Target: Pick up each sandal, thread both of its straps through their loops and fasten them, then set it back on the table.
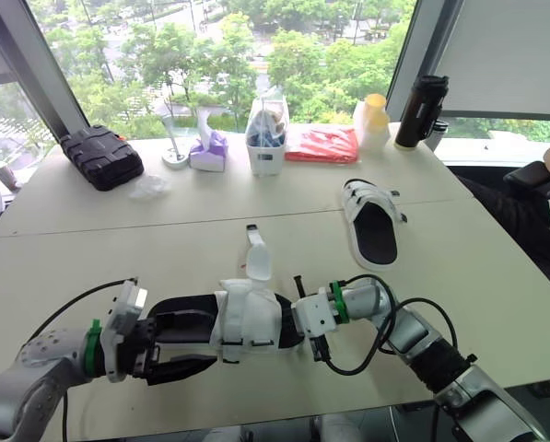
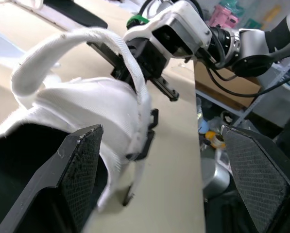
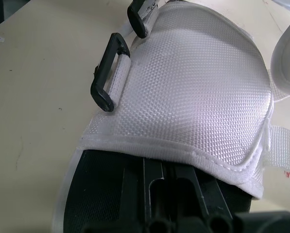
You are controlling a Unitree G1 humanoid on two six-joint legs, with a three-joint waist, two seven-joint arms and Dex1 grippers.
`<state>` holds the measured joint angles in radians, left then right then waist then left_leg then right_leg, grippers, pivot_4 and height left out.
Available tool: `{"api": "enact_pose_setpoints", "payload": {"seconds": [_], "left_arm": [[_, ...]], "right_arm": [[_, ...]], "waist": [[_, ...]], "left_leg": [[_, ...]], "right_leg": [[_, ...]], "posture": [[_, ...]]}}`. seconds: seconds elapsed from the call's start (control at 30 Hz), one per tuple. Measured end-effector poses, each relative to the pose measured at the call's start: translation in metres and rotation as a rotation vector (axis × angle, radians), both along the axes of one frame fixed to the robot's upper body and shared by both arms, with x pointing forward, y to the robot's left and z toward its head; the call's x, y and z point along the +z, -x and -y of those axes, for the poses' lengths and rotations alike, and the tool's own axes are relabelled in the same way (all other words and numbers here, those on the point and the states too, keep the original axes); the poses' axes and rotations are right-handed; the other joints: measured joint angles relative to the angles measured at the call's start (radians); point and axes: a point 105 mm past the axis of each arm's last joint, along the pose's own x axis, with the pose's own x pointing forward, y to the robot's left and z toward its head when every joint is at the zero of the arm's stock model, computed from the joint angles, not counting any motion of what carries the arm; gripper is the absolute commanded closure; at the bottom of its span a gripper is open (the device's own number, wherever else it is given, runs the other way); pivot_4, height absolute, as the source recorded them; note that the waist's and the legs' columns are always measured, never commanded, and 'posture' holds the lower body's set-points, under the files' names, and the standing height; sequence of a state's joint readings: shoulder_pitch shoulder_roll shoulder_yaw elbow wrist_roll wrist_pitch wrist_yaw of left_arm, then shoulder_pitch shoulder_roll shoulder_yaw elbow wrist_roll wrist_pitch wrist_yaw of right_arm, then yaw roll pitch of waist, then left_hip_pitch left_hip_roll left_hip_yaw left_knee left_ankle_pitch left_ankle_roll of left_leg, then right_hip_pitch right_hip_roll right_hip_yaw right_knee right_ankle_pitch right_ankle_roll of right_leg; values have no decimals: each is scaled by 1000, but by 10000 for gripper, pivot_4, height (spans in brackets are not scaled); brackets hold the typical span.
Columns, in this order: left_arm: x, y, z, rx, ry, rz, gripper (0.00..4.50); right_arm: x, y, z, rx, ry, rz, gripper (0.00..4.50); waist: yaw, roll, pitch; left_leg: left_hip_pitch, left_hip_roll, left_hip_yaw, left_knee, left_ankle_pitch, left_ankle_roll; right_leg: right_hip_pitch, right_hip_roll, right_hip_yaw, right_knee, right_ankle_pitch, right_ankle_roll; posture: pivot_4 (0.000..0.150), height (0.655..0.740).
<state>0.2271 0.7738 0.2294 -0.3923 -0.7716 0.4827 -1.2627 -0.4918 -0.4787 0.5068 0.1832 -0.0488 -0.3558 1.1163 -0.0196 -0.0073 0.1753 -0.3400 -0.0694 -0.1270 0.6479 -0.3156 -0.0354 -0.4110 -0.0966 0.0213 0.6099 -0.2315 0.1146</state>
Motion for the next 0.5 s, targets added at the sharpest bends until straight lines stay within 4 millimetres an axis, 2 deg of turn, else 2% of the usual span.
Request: {"api": "enact_pose_setpoints", "payload": {"seconds": [0.17, 0.33, 0.5], "left_arm": [[-19, 16, -4, -22, -52, -33, 4725], [-39, 18, 0, -22, -64, -45, 4725], [-49, 11, 4, -20, -59, -40, 4725]], "right_arm": [[0, -1, 1, -2, 2, 0, 45000], [0, -1, 0, 1, 1, 0, 45000], [0, -1, 0, 0, 2, 1, 45000]], "waist": [[4, 0, 0], [3, -1, 0], [4, -1, 0]], "left_leg": [[0, 0, 0, 0, 0, 0], [0, 1, 0, 0, 0, 0], [0, 1, 0, 0, 0, 0]], "right_leg": [[0, 0, 0, 0, -2, 1], [0, 0, 0, 0, -2, 1], [0, 0, -1, 0, -1, 1]], "posture": [[1500, 7400], [1500, 7400], [1500, 7400]]}}
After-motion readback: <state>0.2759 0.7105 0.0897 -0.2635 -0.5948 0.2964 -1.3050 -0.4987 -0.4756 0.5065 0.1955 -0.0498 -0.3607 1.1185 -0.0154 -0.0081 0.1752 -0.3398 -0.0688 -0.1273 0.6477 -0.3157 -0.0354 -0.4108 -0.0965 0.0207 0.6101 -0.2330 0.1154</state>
